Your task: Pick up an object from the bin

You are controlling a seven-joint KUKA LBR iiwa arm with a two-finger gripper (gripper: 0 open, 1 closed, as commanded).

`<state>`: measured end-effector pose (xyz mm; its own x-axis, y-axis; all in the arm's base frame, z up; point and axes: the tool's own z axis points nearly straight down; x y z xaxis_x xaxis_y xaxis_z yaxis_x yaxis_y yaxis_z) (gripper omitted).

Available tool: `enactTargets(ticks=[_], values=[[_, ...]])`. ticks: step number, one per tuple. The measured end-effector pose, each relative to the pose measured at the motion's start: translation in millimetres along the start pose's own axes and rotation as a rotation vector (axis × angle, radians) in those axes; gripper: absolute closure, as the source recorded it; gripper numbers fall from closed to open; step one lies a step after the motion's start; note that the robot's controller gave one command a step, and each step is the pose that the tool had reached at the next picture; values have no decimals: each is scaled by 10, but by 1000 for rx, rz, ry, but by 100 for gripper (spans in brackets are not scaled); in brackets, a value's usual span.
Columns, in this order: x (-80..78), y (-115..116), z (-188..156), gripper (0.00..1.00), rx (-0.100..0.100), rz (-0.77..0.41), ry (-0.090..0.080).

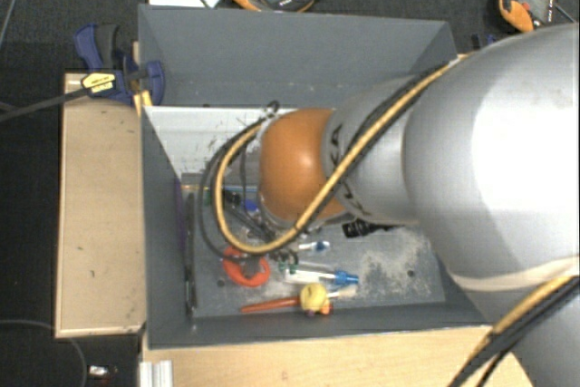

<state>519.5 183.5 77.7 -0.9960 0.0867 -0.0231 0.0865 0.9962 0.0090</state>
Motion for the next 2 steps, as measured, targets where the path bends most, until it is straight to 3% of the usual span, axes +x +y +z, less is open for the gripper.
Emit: enactTargets(ticks=[1,2], values=[[-22,8,-957,100,1,-10,3],[-116,-68,-1437,100,2,-42,5]])
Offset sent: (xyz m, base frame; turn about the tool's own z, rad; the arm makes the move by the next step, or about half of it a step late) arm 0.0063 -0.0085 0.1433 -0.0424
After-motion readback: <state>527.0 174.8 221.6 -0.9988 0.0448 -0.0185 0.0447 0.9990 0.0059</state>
